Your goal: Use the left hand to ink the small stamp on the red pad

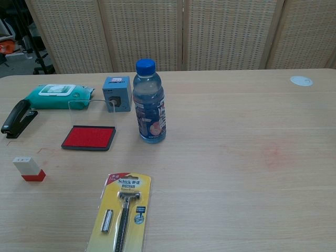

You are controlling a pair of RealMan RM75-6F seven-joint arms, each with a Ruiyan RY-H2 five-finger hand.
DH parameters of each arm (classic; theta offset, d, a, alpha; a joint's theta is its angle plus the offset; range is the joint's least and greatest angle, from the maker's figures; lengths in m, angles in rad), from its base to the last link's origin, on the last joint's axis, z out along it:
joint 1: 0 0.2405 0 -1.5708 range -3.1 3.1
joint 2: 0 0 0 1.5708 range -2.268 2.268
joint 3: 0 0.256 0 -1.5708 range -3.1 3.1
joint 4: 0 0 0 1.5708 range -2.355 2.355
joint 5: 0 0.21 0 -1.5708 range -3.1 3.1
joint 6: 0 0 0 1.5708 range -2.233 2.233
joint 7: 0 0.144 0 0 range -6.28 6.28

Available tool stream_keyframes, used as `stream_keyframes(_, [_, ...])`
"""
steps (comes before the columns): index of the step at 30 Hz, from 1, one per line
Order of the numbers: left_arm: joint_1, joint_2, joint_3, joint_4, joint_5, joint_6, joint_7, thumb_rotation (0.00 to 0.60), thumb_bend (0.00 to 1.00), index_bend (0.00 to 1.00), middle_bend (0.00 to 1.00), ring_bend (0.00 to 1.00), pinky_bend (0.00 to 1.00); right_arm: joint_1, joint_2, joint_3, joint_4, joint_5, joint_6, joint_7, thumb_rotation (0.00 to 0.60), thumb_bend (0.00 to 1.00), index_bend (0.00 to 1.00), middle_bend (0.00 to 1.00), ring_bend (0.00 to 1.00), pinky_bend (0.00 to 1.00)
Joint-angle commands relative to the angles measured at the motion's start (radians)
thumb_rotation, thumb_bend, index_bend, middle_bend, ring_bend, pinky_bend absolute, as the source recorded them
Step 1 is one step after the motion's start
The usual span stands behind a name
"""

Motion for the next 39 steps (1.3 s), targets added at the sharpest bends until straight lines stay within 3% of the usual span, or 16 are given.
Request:
stream_keyframes(1, [-0.03, -0.035, -0.01, 0.023, -0.042, -0.04, 0.033, 0.6, 0.19, 0.44, 1.0, 1.0, 0.93, 0.0, 0.001, 0.001, 0.0, 0.002, -0.001, 0.003, 0.6, 0.0, 0.0, 0.0, 0.0, 0.0])
stream_keyframes(21, [-0.096, -0.107, -0.002, -0.037, -0.157, -0.039, 0.286, 0.6, 0.21, 0.51, 1.0, 1.0, 0.93, 0.002, 0.01, 0.004, -0.004, 0.011, -0.009, 0.024, 0.6, 0.0, 0.0, 0.0, 0.0, 0.0])
stream_keyframes(39, [-0.116, -0.169, 0.005, -0.031, -0.233, 0.006, 0.399, 0.6, 0.26, 0.56, 1.0, 1.0, 0.93, -0.001, 0.026, 0.012, -0.007, 0.017, -0.004, 0.07, 0.6, 0.0, 0.0, 0.0, 0.0, 0.0])
